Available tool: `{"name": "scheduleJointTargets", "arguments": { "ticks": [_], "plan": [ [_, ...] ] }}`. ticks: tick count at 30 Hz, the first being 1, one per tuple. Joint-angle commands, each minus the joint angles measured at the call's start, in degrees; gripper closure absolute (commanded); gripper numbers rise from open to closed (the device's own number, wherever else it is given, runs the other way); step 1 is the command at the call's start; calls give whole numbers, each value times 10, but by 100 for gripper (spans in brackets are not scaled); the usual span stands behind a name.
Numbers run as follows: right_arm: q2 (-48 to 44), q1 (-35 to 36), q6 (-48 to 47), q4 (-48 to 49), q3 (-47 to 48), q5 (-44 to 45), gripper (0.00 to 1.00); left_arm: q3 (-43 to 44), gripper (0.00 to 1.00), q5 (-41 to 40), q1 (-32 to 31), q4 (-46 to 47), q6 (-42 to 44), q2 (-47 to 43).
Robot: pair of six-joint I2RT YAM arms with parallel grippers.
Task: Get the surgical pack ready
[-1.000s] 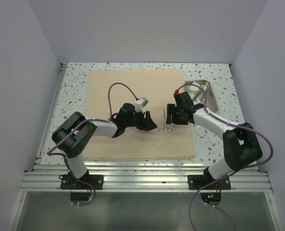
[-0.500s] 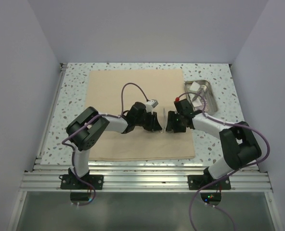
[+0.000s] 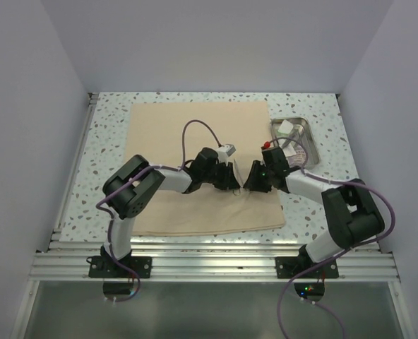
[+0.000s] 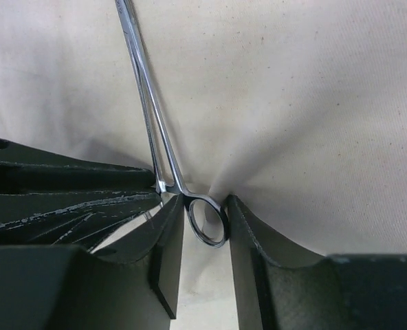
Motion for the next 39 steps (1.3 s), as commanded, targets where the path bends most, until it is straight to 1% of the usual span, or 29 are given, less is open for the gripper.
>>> {"name": "scheduleJointTargets", "arguments": {
  "ticks": [1,3,8,12,13,19,22,25,26,27,28,29,32,34,39],
  "plan": [
    [-11,-3,26,10,-28,-5,67,0,81,-29,-10,-68,4,25],
    [-24,-3,23,5,-26,8,73,0,81,-33,-10,-71,5,22],
    [-40,-5,18,-8,-18,14,83,0,81,-40,-10,-76,8,15],
    [-57,-5,9,-30,-9,41,96,-5,81,-54,-10,-78,12,3],
    [-60,-5,5,-41,-7,45,100,-6,81,-56,-10,-79,15,-1],
    [-87,-5,-5,-59,6,48,100,-13,82,-63,-10,-75,16,-19],
    [-91,-5,-8,-63,14,40,100,-22,81,-67,-10,-68,18,-33],
    [-84,-5,-8,-59,16,27,100,-21,81,-61,-9,-67,17,-27],
    [-80,-5,-9,-62,20,28,95,-18,81,-55,-9,-69,17,-23],
    [-73,-5,-11,-64,22,32,87,-17,81,-53,-9,-69,16,-20],
    [-68,-5,-14,-68,22,34,81,-16,81,-52,-9,-68,15,-19],
    [-61,-5,-17,-68,21,38,69,-17,81,-54,-9,-68,15,-18],
    [-50,-5,-16,-60,11,36,57,-19,81,-65,-9,-73,18,-24],
    [-43,-5,-10,-41,3,25,53,-17,81,-66,-9,-77,19,-22],
    [-13,-5,4,2,-7,-20,52,-7,82,-59,-9,-85,18,-6]
  ]
}}
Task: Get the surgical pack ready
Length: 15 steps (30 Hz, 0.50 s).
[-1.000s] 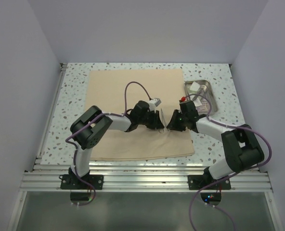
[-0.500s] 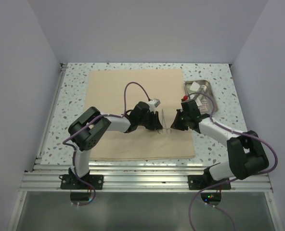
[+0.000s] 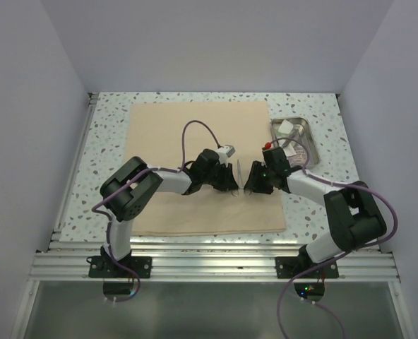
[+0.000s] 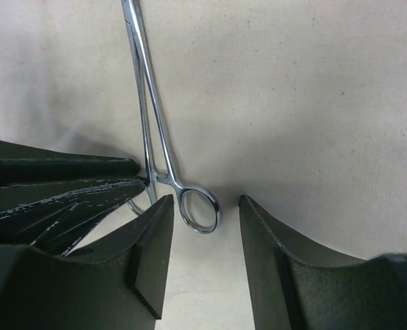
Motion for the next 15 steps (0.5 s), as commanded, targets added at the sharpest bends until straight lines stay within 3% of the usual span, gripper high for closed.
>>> {"name": "scheduleJointTargets", "arguments": {
  "ticks": [1,7,11,15],
  "plan": [
    [16,0,17,48,-10,-43,53,2,82,-14,1,-62,16,14],
    [22,-1,53,100,-25,-108,63,0,82,-17,0,-59,9,16],
    [5,0,61,98,-27,-111,75,0,82,-18,0,-59,9,18],
    [-9,0,63,91,-26,-118,79,2,82,-17,0,-59,9,19]
  ]
}}
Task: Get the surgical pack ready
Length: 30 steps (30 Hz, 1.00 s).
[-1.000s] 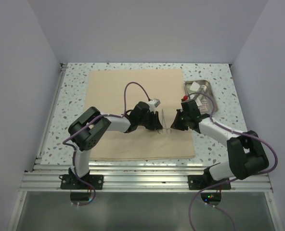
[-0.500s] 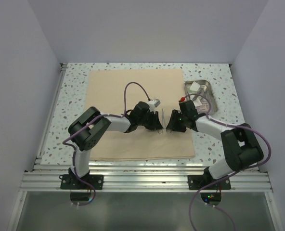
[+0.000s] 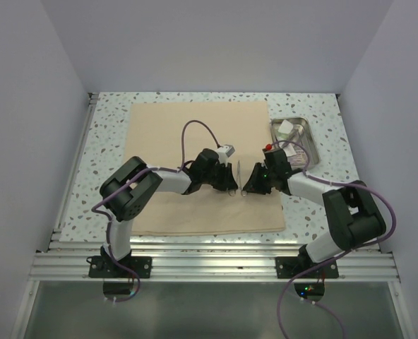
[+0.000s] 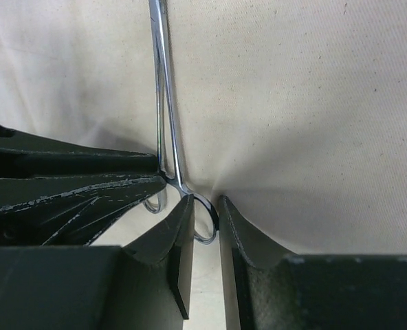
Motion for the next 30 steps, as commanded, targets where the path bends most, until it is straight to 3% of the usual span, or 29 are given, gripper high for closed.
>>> {"name": "scheduleJointTargets", "arguments": {
  "ticks": [1,17,30],
  "plan": [
    [-25,6,26,26,0,-52,78,1,82,-17,-1,-56,8,20],
    [-46,6,71,69,-3,-114,77,-7,83,-23,-1,-49,7,9],
    [-48,5,93,101,-1,-131,76,-42,84,54,27,28,-47,17]
  ]
}}
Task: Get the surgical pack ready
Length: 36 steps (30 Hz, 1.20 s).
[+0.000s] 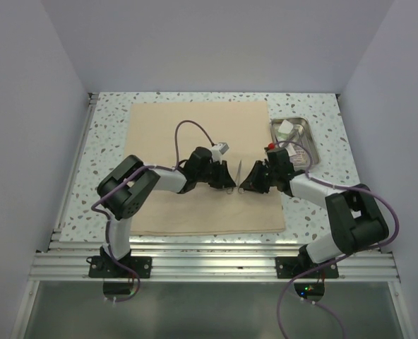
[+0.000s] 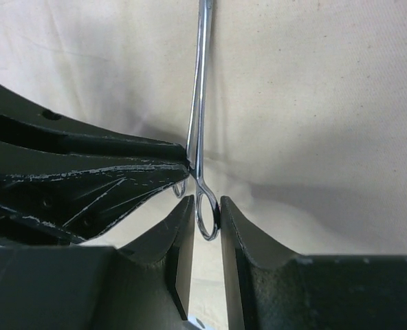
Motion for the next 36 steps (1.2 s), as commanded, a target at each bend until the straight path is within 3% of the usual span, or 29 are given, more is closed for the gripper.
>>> {"name": "scheduleJointTargets", "arguments": {
  "ticks": [1,16,18,22,31,36],
  "plan": [
    [-25,13,37,76,12,-84,76,-27,84,12,2,-7,-19,19],
    [42,19,55,126,18,-97,77,-41,85,22,3,25,-45,23],
    [47,20,54,126,20,-96,80,-42,85,22,3,25,-45,22],
    [42,20,38,102,29,-83,100,-47,84,3,3,20,-36,3],
    [4,16,-71,-63,120,17,100,-94,57,-90,14,8,-4,-101],
    [-1,0,-143,-155,202,65,100,-119,52,-124,16,13,2,-138]
  ]
}}
